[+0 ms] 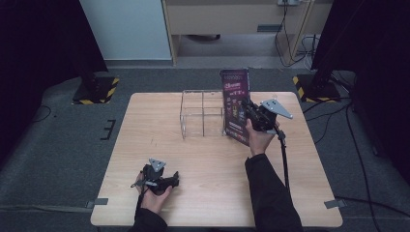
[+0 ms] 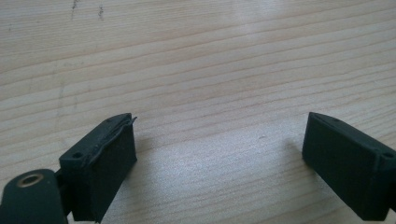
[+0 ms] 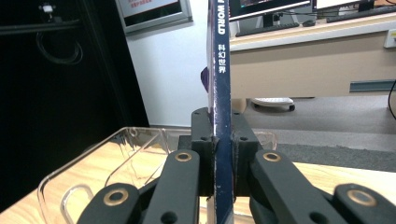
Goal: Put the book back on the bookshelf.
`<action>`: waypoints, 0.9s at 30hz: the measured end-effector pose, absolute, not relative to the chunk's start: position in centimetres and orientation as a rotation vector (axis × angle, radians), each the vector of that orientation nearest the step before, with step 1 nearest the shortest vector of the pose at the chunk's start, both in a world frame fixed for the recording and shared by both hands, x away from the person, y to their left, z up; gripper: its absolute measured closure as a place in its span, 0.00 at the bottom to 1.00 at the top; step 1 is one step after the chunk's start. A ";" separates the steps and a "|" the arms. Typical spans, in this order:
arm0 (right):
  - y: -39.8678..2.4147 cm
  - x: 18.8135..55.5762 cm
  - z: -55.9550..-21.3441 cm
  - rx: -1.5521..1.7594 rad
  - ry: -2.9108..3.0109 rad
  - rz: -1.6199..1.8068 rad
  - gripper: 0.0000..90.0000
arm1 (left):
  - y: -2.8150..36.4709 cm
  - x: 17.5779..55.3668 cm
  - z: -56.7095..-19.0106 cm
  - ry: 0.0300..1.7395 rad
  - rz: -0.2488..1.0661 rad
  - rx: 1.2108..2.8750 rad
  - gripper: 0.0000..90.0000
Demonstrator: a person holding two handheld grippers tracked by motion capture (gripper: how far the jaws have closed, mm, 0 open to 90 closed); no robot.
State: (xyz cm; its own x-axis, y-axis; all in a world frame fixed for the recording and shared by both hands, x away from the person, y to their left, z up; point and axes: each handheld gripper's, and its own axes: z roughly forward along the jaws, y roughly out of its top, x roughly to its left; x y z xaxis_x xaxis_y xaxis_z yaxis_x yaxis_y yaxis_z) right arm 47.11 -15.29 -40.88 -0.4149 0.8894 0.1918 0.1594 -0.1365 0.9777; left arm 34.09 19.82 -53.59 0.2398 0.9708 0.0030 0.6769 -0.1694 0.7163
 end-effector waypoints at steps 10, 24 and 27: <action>-16.1 46.0 -41.1 1.164 1.637 1.580 0.91 | 19.8 34.1 -53.6 1.504 0.638 1.922 0.10; -18.2 43.9 -40.7 1.256 1.754 1.499 0.91 | 19.8 34.1 -53.6 1.506 0.638 1.921 0.09; -18.5 43.5 -40.7 1.264 1.772 1.488 0.91 | 19.8 34.1 -53.6 1.507 0.639 1.921 0.09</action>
State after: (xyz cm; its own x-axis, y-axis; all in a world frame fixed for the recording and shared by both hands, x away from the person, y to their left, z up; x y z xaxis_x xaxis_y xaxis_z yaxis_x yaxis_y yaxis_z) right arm 43.45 -18.53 -40.74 -0.4445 0.8770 0.1824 0.3314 -0.0282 0.9431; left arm 34.09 19.76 -53.59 0.2367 0.9716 0.0038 0.6786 -0.1681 0.7150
